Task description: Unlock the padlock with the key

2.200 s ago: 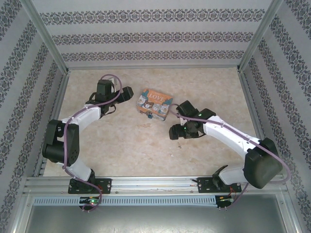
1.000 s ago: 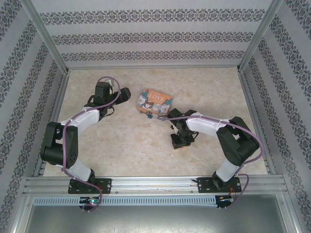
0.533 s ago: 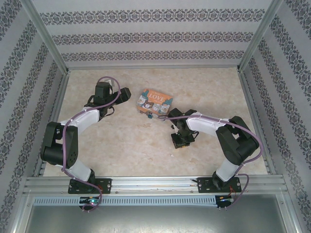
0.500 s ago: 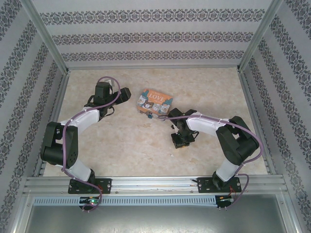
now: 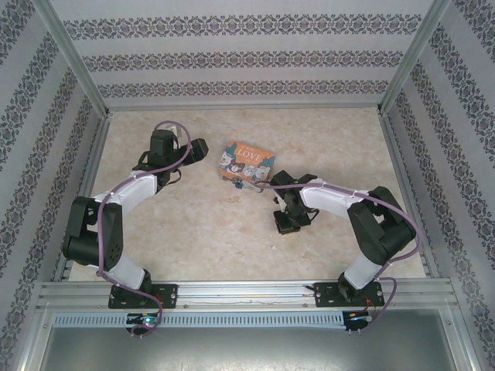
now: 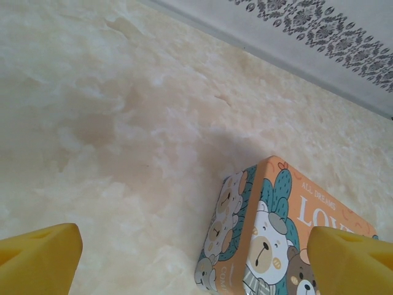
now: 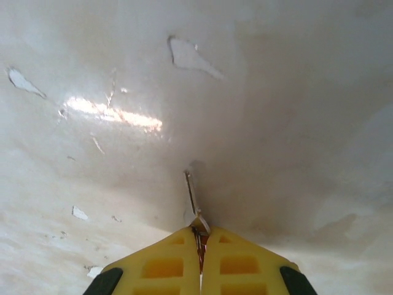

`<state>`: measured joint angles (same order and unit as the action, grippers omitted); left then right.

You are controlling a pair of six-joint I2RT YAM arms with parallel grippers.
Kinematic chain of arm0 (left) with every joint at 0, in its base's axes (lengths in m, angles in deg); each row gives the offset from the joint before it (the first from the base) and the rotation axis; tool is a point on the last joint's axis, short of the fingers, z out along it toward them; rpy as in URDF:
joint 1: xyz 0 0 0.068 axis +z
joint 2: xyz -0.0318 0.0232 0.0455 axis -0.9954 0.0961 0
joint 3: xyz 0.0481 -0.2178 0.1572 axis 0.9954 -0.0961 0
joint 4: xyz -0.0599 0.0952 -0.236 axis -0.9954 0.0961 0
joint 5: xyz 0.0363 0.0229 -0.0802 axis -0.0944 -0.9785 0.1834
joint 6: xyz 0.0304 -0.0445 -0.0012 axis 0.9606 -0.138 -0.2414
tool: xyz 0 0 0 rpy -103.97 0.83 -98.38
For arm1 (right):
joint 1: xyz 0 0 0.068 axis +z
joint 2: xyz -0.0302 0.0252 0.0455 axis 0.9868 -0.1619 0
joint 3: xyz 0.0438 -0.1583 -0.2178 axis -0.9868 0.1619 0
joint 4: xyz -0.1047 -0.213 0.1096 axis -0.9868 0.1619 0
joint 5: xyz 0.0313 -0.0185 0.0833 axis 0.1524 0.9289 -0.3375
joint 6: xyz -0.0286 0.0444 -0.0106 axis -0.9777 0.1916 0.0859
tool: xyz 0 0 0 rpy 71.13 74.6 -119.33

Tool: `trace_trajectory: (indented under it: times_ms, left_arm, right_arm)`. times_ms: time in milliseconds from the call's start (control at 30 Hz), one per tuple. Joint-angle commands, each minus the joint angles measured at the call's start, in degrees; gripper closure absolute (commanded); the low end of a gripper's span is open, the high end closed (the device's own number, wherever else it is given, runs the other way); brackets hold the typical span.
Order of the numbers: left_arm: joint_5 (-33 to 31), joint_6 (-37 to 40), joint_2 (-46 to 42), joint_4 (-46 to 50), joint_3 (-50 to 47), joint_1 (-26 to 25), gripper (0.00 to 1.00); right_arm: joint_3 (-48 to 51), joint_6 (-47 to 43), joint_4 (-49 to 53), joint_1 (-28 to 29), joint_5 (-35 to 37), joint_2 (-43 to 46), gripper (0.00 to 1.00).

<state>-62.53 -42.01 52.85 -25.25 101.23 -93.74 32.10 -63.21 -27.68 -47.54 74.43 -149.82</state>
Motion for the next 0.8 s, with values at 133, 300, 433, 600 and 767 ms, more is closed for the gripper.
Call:
trace_trajectory:
  times_ms: [133, 300, 433, 600, 767]
  left_arm:
    - [4.8, 3.0, -5.1, 2.4, 3.1, 1.0, 0.07]
    - [11.2, 2.1, -6.0, 2.4, 6.5, 1.0, 0.14]
    - [18.7, -1.2, -4.6, 2.3, 10.4, 0.7, 0.24]
    - [27.4, -6.5, -1.6, 1.8, 15.2, -0.7, 0.30]
    - [34.9, -11.6, 0.7, -2.8, 17.9, -3.6, 0.31]
  right_arm:
    - [3.3, 0.1, -12.1, -3.2, -5.1, 9.5, 1.00]
    - [5.4, 1.1, -23.8, -6.0, -7.7, 16.4, 1.00]
    - [6.3, 1.0, -34.9, -7.9, -10.2, 20.3, 1.00]
    - [6.7, -1.5, -47.9, -8.4, -12.4, 22.6, 1.00]
    - [7.6, -4.1, -59.8, -8.6, -15.4, 23.4, 1.00]
